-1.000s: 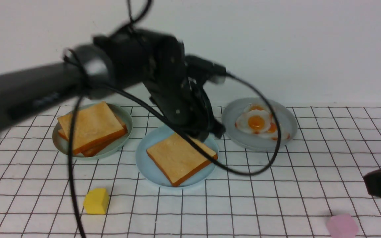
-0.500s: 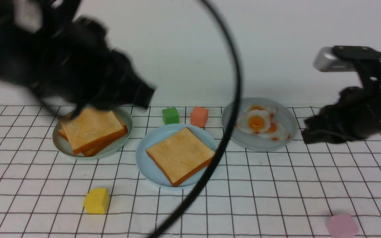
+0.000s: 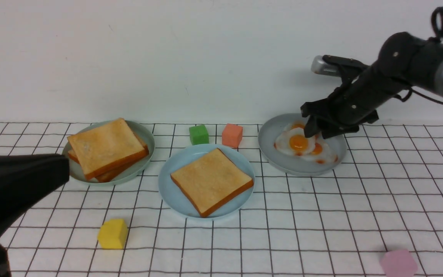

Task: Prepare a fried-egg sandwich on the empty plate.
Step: Use the right arm to grab a fried egg

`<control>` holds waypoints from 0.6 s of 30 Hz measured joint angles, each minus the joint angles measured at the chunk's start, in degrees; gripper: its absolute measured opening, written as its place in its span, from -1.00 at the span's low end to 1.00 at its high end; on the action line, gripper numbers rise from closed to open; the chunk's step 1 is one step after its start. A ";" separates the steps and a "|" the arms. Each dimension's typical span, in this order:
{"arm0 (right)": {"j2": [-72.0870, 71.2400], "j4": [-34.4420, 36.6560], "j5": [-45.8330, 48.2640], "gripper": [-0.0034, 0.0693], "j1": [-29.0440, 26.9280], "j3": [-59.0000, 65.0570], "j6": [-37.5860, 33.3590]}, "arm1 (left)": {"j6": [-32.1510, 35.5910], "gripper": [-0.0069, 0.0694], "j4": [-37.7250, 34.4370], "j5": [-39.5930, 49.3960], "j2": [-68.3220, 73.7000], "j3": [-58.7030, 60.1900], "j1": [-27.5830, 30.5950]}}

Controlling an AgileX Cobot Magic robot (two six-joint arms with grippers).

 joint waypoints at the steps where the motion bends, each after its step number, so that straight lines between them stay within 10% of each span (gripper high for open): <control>1: 2.30 -0.37 0.84 0.09 -0.14 -3.05 0.64 | -1.05 -0.85 0.00 -0.63 0.00 0.27 0.00; 18: 13.48 -3.02 0.62 0.10 -0.36 -15.99 1.68 | -2.07 -0.85 -0.17 -2.34 1.53 0.42 0.00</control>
